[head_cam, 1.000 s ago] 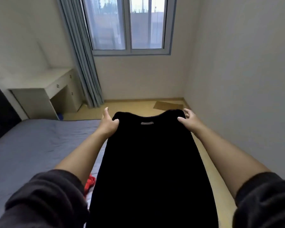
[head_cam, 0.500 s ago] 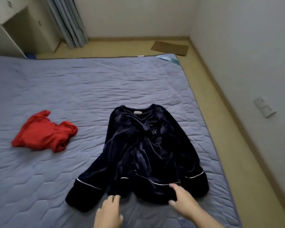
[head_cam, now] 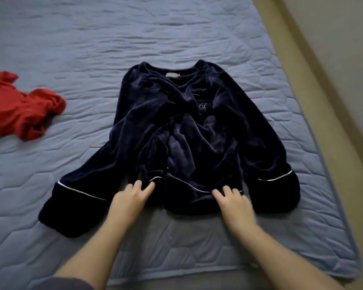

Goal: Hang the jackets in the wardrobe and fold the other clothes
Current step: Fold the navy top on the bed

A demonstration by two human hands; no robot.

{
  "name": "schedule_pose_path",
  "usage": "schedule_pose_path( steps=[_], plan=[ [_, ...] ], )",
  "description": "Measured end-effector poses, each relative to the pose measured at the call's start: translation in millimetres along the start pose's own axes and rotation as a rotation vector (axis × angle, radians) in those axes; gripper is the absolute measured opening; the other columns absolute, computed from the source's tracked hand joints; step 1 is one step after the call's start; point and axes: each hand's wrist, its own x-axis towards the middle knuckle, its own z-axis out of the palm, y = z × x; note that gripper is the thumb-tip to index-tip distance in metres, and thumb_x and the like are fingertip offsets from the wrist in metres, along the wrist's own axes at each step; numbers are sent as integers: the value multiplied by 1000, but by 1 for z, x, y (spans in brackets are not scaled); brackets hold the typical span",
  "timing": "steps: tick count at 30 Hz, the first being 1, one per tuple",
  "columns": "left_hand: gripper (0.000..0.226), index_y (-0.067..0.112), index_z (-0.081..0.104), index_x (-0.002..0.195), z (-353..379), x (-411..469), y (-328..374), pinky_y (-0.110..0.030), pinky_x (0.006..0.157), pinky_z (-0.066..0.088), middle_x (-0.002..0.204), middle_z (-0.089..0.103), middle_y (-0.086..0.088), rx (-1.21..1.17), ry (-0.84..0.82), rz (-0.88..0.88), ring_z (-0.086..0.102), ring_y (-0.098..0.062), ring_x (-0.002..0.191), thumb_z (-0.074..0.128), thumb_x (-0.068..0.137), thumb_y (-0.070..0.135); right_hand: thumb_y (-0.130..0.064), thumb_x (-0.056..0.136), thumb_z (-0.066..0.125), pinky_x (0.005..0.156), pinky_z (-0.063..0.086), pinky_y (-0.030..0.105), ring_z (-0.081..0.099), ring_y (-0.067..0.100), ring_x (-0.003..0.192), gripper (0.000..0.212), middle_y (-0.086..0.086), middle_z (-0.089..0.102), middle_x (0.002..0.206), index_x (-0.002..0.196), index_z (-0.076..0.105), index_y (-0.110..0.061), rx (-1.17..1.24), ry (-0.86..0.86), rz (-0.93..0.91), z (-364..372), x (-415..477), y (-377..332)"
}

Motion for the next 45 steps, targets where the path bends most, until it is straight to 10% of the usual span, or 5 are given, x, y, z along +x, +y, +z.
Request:
schedule_pose_path(
  steps=[11,23,27,37,45],
  plan=[
    [56,33,22,146,-57,-113,-76,-32,90,46,144,32,-3,38,-951,-26,53,-21,119,43,95,20,-12,95,42,89,43,34,52,25,120,42,4,51,131,134,43,-27,-63,-758,-35,-53,-77,102],
    [77,15,10,151,1,-140,11,-60,100,29,154,3,-24,248,-556,-52,12,-48,138,55,89,14,-13,90,52,91,36,45,38,34,123,68,11,28,142,146,14,-22,-263,-488,-26,24,-126,78],
    [46,-1,66,79,-4,-137,-1,-36,40,46,70,57,-22,53,-357,83,57,-39,61,85,39,-12,-11,95,39,85,43,38,51,29,113,33,5,46,125,128,39,-16,-227,-517,-151,30,-123,84],
    [79,32,11,148,4,-215,0,-32,88,43,138,39,2,-262,-1129,33,56,-23,114,50,79,36,-18,96,47,100,39,42,39,28,130,49,7,37,143,142,31,-19,-323,-876,-148,11,-144,97],
    [22,18,51,109,-53,-132,-43,-32,76,42,117,59,-6,-361,-813,-359,57,-26,105,45,90,27,-17,90,51,92,42,39,48,28,119,42,8,48,130,131,41,-17,0,-712,-189,-74,-72,15]
  ],
)
